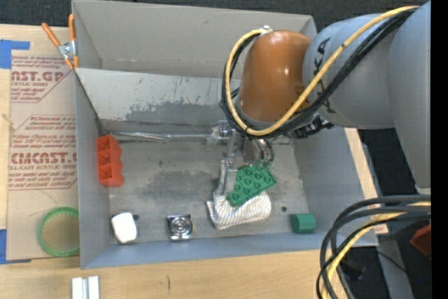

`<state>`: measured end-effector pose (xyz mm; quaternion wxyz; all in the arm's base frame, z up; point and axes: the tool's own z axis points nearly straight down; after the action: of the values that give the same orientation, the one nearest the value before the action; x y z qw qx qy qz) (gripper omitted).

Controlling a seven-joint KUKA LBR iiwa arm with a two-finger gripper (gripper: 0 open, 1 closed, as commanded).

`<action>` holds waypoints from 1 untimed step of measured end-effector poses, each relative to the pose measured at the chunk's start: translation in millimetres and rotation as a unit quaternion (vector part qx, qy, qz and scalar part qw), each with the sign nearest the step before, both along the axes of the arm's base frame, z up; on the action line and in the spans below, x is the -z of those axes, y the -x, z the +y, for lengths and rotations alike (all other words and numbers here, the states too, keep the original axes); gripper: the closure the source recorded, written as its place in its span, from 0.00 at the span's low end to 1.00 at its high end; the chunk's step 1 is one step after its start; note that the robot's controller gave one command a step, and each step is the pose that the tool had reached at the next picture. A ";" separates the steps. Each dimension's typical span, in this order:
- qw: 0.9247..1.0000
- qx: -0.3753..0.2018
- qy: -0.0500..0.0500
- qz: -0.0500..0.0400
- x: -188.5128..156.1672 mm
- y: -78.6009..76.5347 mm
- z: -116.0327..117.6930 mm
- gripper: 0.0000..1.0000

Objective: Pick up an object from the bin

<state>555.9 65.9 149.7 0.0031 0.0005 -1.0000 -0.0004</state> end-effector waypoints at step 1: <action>1.000 0.000 0.000 -0.003 -4.6 -1.6 -0.2 0.00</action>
Offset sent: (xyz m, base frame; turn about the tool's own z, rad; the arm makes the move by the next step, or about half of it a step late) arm -0.0411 -0.0769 0.0008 -0.2671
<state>557.5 65.7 154.3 -0.0004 0.0001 -1.0000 -0.0007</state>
